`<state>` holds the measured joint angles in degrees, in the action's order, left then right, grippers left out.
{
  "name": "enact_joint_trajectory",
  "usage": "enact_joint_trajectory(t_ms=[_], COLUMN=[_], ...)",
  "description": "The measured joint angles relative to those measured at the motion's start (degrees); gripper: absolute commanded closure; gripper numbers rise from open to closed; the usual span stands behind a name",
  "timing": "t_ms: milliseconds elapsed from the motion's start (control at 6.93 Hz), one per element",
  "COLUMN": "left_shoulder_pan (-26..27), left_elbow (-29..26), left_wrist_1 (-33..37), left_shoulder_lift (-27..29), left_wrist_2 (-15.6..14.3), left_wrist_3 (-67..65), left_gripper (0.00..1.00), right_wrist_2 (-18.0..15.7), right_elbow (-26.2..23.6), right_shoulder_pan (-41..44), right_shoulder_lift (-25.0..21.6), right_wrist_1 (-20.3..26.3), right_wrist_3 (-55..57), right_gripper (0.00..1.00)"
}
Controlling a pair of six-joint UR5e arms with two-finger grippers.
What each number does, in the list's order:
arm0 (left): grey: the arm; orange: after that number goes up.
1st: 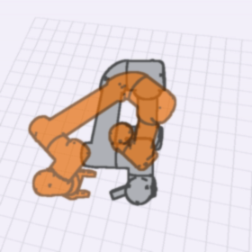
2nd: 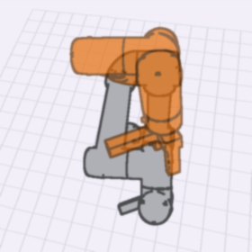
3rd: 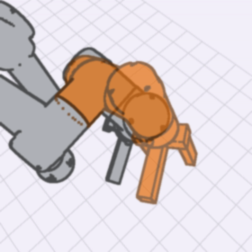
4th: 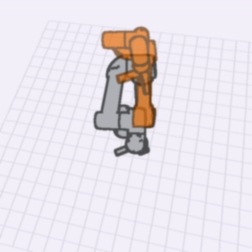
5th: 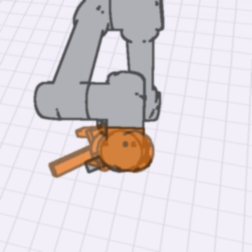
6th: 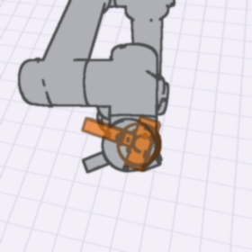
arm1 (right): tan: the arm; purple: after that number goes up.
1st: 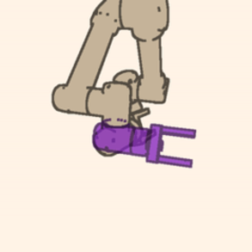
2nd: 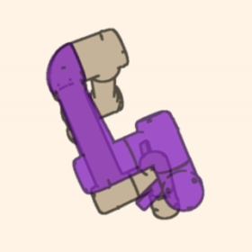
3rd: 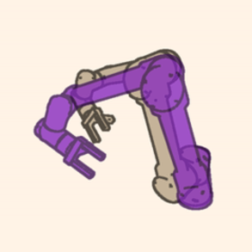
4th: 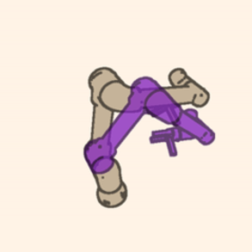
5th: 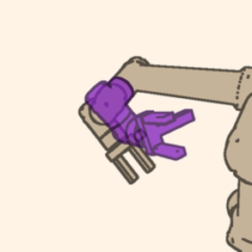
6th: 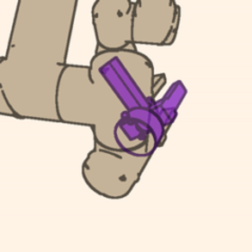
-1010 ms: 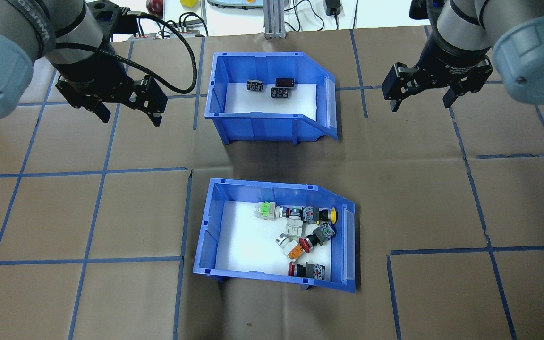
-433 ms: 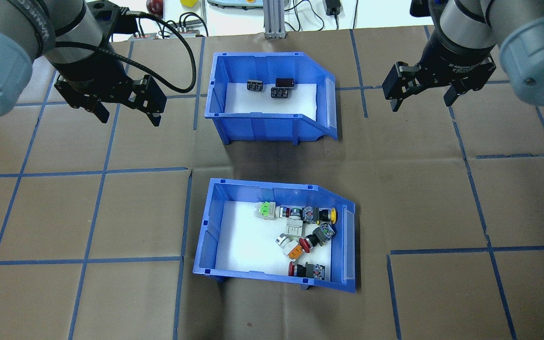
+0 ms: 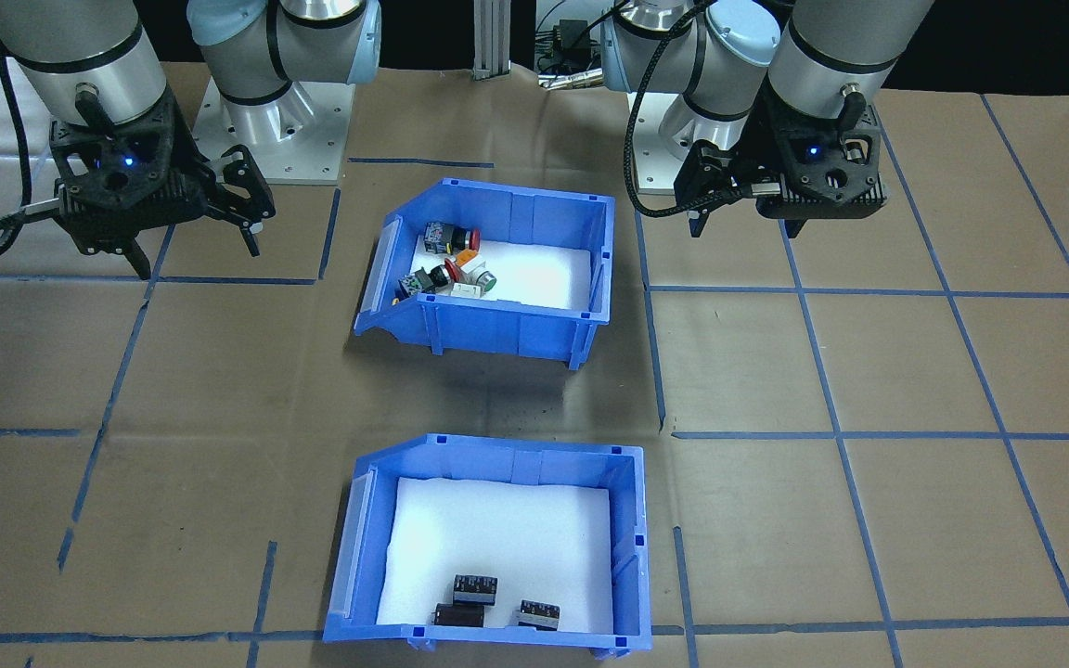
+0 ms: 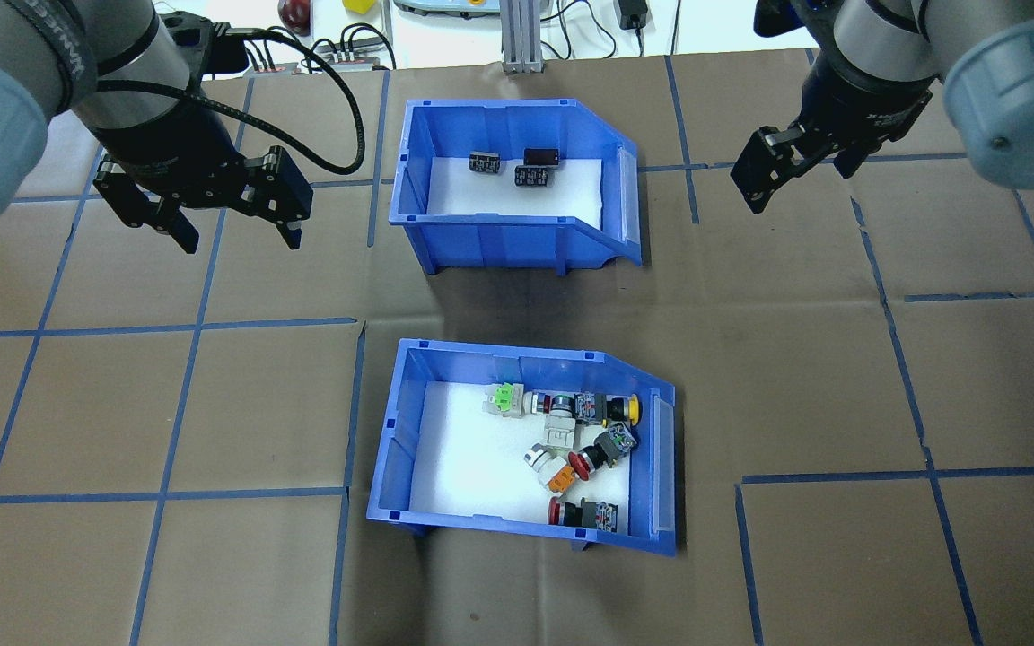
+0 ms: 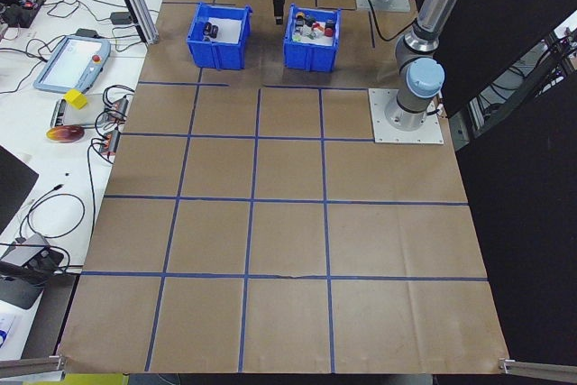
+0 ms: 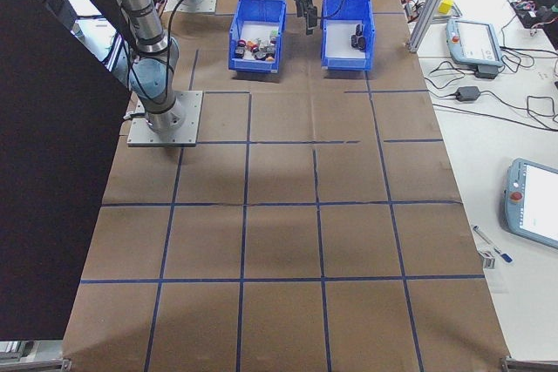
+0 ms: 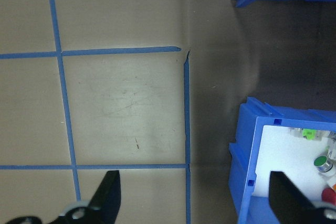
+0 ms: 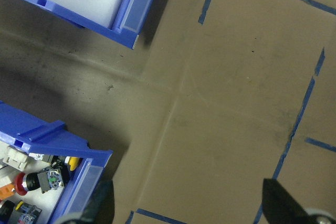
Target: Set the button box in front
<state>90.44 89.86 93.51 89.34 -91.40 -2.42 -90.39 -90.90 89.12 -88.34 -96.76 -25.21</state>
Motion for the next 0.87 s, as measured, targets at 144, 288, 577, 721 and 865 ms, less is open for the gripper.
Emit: enact_joint_trajectory(t_ms=[144,288,577,721,865], left_shoulder_pan=[0.0,0.0,0.6,2.0,4.4], left_elbow=[0.1,0.4,2.3,3.9,6.1], left_wrist_1=[-0.1,-0.3,-0.5,-0.4,-0.5], left_shoulder_lift=[0.2,0.4,-0.2,-0.9,-1.7], left_wrist_2=[0.1,0.3,0.8,0.8,0.8], left_wrist_3=[-2.9,-8.8,-29.2,-38.6,-47.1], left_gripper=[0.01,0.01,0.01,0.01,0.01], right_wrist_2=[-0.1,0.1,0.0,-0.5,-0.8], right_elbow=[2.5,6.1,13.6,18.0,22.2], right_shoulder_pan=[0.1,0.7,5.7,8.9,11.6], right_shoulder_lift=[2.6,5.9,14.0,18.3,21.9], right_wrist_1=[0.0,0.2,0.3,0.3,0.4], right_wrist_3=[-4.2,-8.0,-14.0,-17.6,-21.3], right_gripper=[0.0,0.0,0.0,0.0,0.0])
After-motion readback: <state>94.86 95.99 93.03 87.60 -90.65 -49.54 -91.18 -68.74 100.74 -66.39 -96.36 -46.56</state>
